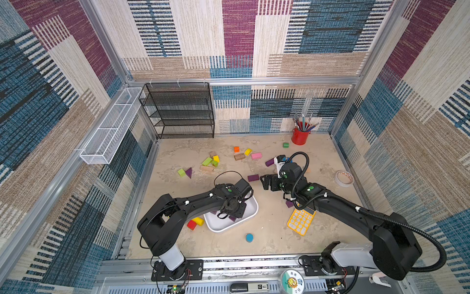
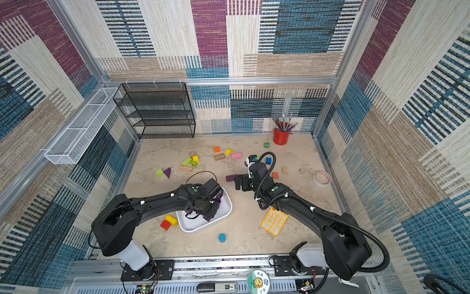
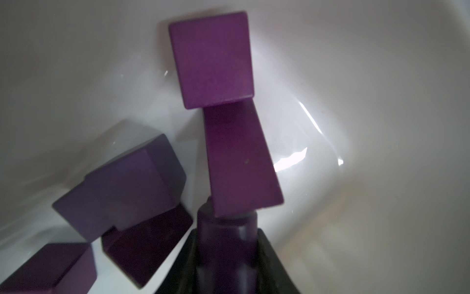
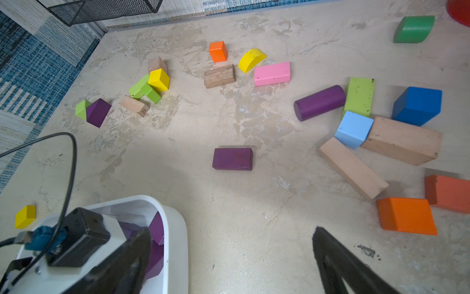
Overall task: Pick purple bricks into the storage bin
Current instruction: Place the building block in the storage box.
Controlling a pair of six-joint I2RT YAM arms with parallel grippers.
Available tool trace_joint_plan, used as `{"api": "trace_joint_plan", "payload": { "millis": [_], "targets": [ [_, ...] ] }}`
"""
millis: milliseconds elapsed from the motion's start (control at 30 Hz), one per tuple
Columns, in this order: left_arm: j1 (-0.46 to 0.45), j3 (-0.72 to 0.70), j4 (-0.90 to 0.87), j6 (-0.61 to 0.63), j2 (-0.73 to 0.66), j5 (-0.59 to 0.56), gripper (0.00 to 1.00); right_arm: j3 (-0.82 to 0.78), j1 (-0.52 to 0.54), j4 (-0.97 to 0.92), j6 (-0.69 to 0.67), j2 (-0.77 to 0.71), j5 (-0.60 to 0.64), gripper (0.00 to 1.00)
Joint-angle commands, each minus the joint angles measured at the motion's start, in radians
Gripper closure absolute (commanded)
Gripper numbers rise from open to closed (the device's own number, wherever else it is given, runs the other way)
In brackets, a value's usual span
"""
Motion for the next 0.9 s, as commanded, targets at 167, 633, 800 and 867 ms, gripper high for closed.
{"api": "trace_joint_plan", "payload": {
  "millis": [167, 633, 800, 867],
  "targets": [
    [-0.006, 0.033, -0.06, 0.009, 0.025, -0.034, 0.74, 0.019, 0.001, 0.043, -0.017, 0.003, 0.036, 0.01],
    [-0.006, 0.123, -0.164, 0.049, -0.008, -0.045, 0.47, 0.05, 0.0, 0.113, -0.047, 0.019, 0.094, 0.0],
    [-0.006, 0.167, -0.205, 0.069, -0.013, -0.026, 0.44, 0.065, 0.001, 0.13, -0.06, 0.031, 0.118, 0.0],
    [-0.006, 0.174, -0.21, 0.072, -0.019, -0.018, 0.42, 0.073, 0.0, 0.131, -0.067, 0.039, 0.126, 0.0]
  ]
}}
